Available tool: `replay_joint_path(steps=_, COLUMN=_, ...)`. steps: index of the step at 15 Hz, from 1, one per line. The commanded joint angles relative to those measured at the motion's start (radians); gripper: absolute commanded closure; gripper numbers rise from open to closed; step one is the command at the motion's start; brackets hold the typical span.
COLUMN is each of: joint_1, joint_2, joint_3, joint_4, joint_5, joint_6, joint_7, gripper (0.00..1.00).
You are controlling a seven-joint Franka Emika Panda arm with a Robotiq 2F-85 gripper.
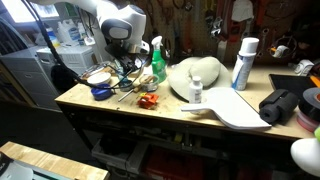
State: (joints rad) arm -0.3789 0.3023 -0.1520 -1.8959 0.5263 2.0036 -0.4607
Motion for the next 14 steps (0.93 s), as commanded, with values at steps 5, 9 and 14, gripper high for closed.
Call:
replay_joint_path(steps=5, joint_1=0.004, joint_2=-0.002, joint_3=-0.012, joint_4=-0.033, joint_5=-0.034, joint_6=0.021, joint_7=-0.012, gripper=0.97)
replay_joint_path(steps=9, joint_1=0.011, joint_2=0.004, joint_3=-0.012, joint_4=-0.042, joint_5=-0.048, joint_6=0.056, joint_7=-0.002, gripper=0.97)
replay_joint_path(steps=14, joint_1=0.018, joint_2=0.011, joint_3=0.000, joint_4=-0.046, joint_5=-0.055, joint_6=0.092, joint_7=-0.008, gripper=0.97)
